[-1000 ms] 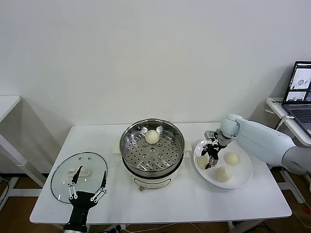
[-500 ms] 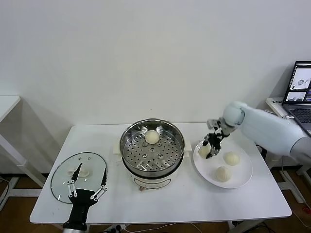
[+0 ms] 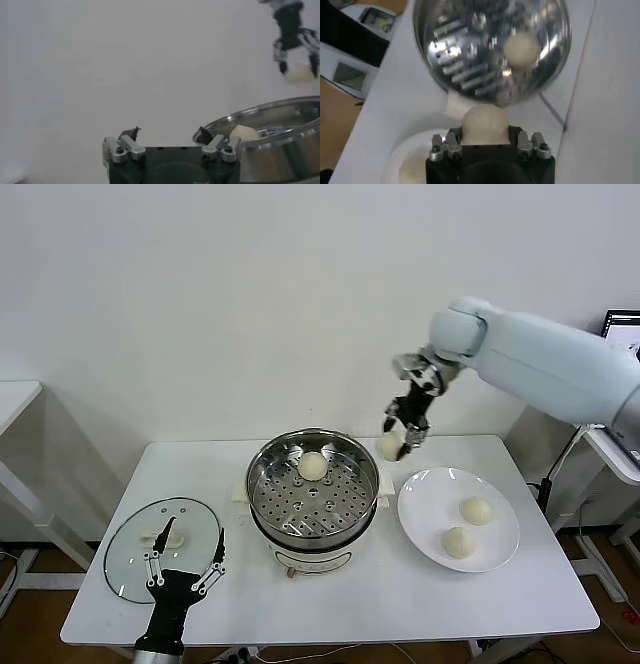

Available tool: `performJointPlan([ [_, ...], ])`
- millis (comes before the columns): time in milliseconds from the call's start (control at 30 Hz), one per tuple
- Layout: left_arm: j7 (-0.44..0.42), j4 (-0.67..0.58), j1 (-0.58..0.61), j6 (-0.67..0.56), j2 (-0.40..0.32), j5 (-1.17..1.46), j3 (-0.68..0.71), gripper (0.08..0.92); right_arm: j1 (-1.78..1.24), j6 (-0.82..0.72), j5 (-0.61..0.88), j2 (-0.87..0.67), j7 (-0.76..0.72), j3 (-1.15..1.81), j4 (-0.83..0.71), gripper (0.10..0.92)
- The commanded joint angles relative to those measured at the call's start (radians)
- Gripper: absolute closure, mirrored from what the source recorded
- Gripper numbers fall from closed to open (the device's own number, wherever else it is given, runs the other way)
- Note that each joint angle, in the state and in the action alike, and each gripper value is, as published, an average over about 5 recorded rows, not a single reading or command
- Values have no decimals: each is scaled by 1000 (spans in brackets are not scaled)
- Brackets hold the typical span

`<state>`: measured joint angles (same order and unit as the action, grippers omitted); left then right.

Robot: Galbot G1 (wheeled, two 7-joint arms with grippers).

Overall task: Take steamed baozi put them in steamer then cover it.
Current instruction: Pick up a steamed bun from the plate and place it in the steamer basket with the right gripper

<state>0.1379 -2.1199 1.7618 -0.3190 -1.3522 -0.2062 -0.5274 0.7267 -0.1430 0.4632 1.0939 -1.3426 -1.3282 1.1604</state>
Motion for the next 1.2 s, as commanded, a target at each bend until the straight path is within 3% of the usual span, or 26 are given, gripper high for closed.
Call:
performJointPlan([
  [33,0,2,-5,-3,-1,0,2,177,89,-79,159,245,53,-134,40,405],
  [433,1,11,-15,-11,-8,2,7,177,-54,-142,193,417,213,-208,-93,406],
  [1000,2,14,-11,-18,-8,3,-13,177,-174,-140,158,454,297,-190,-173,397],
  [1200,3,10,-11,-18,-8,6,-16,177,-176,-140,165,444,336,-186,-168,358],
])
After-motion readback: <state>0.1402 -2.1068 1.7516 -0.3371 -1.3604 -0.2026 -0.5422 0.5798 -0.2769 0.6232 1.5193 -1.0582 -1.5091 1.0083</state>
